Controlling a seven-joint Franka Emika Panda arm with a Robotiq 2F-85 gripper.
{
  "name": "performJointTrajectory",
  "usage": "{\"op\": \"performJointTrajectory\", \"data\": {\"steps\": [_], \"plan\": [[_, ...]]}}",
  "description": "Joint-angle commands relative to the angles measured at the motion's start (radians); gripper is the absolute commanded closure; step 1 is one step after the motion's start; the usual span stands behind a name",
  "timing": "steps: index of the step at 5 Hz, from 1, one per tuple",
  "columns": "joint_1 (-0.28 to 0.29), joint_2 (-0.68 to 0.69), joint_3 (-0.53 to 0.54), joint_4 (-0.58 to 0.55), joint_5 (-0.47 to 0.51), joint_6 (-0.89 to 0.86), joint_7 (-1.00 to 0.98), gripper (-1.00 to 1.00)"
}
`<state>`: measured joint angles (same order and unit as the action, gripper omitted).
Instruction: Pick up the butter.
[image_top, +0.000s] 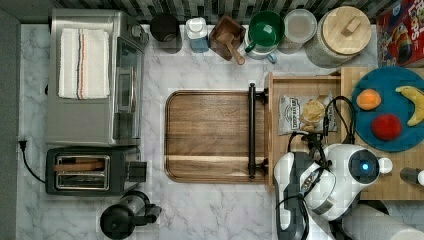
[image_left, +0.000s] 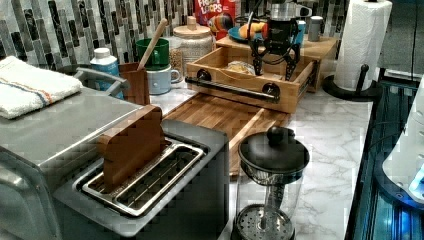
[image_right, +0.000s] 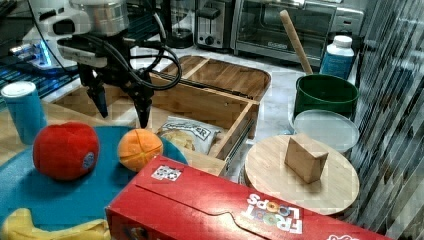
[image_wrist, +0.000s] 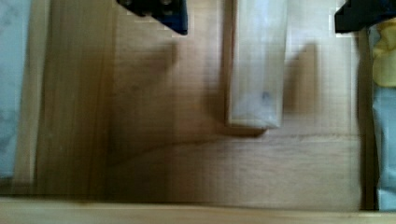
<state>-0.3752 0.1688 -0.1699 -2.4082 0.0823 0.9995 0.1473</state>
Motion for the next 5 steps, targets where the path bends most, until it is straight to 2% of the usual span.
{"op": "performJointTrajectory", "data": {"steps": [1, 2, 3, 4, 5], "plan": [[0.010, -0.046, 0.000, -0.017, -0.043, 0.034, 0.025, 1.00], [0.006, -0.037, 0.016, -0.026, -0.023, 0.078, 0.020, 1.00], [0.014, -0.055, 0.018, -0.011, -0.038, 0.038, 0.030, 1.00], [0.038, -0.072, 0.017, 0.032, -0.101, -0.005, 0.087, 1.00], [0.049, -0.084, 0.025, 0.137, -0.124, -0.137, 0.115, 1.00]]}}
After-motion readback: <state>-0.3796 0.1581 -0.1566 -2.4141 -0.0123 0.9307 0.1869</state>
